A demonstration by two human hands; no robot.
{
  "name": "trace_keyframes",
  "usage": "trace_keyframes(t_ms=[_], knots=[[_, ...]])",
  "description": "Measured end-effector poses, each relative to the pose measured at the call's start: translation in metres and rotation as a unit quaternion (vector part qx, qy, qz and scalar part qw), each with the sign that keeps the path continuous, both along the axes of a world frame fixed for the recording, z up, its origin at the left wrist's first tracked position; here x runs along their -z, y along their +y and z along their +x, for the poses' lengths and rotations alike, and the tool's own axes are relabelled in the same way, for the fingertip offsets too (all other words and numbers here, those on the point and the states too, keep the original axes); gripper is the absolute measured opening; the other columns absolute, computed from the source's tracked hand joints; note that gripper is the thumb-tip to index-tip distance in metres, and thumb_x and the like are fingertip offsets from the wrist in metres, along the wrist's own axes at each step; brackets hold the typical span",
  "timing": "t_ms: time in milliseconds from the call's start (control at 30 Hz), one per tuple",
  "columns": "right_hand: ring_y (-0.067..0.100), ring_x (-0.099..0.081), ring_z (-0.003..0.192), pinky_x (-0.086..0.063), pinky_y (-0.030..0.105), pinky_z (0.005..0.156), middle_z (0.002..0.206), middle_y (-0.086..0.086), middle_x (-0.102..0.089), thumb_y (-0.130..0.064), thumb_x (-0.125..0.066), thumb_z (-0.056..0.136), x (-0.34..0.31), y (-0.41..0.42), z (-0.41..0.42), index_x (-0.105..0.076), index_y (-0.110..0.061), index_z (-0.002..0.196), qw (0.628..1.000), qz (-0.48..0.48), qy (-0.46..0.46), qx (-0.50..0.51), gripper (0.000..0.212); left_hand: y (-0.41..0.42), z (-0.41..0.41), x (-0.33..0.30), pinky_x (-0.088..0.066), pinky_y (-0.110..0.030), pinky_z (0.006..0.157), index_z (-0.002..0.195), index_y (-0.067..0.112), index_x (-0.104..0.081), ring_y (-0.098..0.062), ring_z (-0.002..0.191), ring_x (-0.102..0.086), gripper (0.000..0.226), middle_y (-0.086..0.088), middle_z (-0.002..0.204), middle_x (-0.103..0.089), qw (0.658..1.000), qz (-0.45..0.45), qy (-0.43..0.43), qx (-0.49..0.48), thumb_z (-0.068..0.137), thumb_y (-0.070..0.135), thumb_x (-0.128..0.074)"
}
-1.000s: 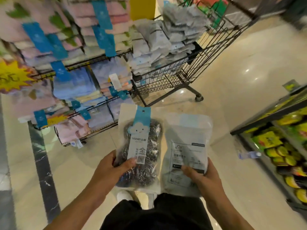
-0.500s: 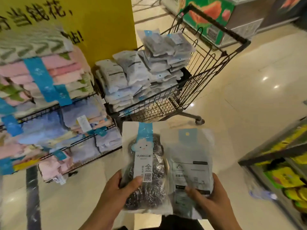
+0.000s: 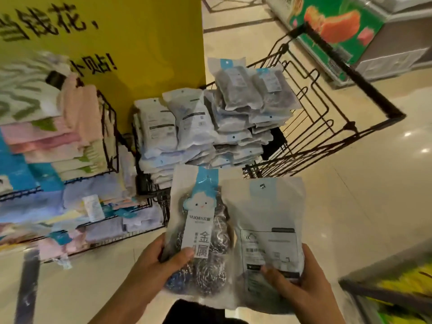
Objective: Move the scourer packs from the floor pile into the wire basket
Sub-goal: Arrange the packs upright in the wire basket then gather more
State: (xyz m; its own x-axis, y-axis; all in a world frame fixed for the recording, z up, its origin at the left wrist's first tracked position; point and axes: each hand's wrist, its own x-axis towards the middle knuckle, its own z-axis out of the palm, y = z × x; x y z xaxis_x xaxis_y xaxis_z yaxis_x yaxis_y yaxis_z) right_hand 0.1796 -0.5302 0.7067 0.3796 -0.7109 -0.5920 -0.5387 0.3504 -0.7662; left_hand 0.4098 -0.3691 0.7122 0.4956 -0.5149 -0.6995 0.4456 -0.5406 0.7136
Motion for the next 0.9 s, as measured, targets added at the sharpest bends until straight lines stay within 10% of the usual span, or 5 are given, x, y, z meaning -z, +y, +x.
trace_keyframes(t_ms=[433,667,800,900], knots=[[-0.015,-0.068,0.090,-0.055,0.010,0.068,0.100,-0.040,-0.071,-0.025,-0.092,0.078,-0.015,-0.151,0.176,-0.057,-0.043,0.117,0.988,-0.066,-0.007,-0.140,0.055,-0.111,0.142,-0.006,-0.050,-0.034,0.098,0.117,0.030,-0.073,-0.002,0.103,-0.075,0.043,0.013,0.111,-0.081,0.995,-0.033,-0.024,-0.086,0.074,0.030,-0.078],[0.007,-0.077,0.095,-0.063,0.043,0.094,0.105,-0.016,-0.079,-0.022,-0.089,0.082,-0.013,-0.205,0.283,-0.058,-0.034,0.122,0.989,-0.037,-0.030,-0.142,0.052,-0.155,0.220,0.001,-0.052,-0.038,0.103,0.112,0.025,-0.075,-0.008,0.099,-0.077,0.026,0.010,0.105,-0.082,0.988,-0.010,-0.085,-0.131,0.087,0.021,-0.082],[0.013,-0.075,0.102,-0.062,0.044,0.095,0.114,-0.009,-0.077,-0.023,-0.090,0.082,0.000,-0.235,0.353,-0.057,-0.027,0.131,0.987,-0.038,-0.032,-0.150,0.059,-0.188,0.267,0.010,-0.047,-0.023,0.079,0.109,0.021,-0.075,-0.006,0.094,-0.070,0.023,0.017,0.089,-0.081,0.980,0.007,-0.086,-0.181,0.088,0.026,-0.081],[0.019,-0.073,0.106,-0.059,0.048,0.100,0.119,-0.004,-0.075,-0.027,-0.090,0.081,0.012,-0.251,0.397,-0.056,-0.022,0.132,0.986,-0.048,-0.010,-0.162,0.061,-0.206,0.305,0.022,-0.051,-0.034,0.093,0.116,0.022,-0.075,-0.019,0.107,-0.070,0.035,0.007,0.105,-0.080,0.981,0.030,-0.100,-0.161,0.084,0.035,-0.083]])
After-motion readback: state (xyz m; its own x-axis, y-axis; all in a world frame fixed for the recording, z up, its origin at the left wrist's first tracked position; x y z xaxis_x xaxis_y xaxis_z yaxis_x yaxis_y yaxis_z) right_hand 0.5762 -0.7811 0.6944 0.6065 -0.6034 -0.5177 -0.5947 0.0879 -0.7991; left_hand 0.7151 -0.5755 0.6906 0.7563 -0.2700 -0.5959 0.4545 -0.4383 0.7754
